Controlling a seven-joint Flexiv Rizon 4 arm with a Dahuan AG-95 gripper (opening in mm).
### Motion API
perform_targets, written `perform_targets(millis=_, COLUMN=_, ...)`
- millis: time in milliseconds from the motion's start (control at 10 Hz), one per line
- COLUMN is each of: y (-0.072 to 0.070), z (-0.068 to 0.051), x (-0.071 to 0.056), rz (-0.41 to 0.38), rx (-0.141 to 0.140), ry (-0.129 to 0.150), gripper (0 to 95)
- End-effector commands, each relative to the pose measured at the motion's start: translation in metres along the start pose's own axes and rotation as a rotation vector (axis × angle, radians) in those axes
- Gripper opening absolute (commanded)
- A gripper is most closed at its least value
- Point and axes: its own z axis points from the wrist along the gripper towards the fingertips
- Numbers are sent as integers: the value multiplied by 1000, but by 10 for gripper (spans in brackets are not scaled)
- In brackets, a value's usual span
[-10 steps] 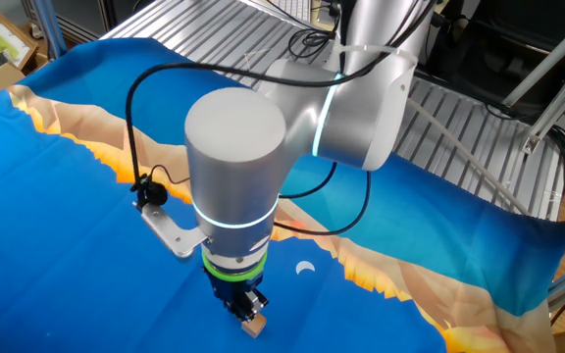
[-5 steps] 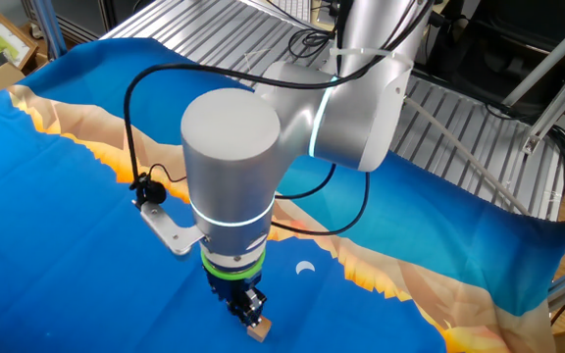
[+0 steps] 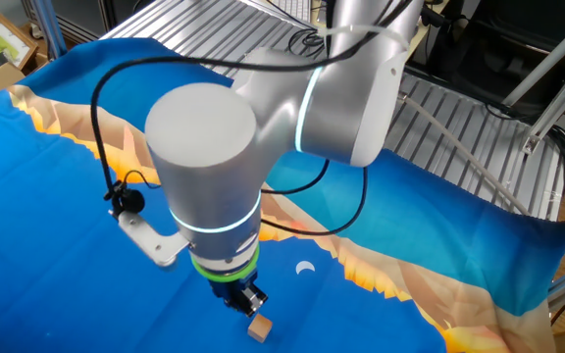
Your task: Approach and touch the side of the small block
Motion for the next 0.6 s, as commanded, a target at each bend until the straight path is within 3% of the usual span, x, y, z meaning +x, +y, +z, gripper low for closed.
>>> perform_targets(millis=100, y=1, z=-3, x=0, rz=11, rx=2, ry=12, gripper=0)
perform_targets(millis=600, y=1, z=-5, x=0, rz=51, rx=8, ry=19, gripper=0)
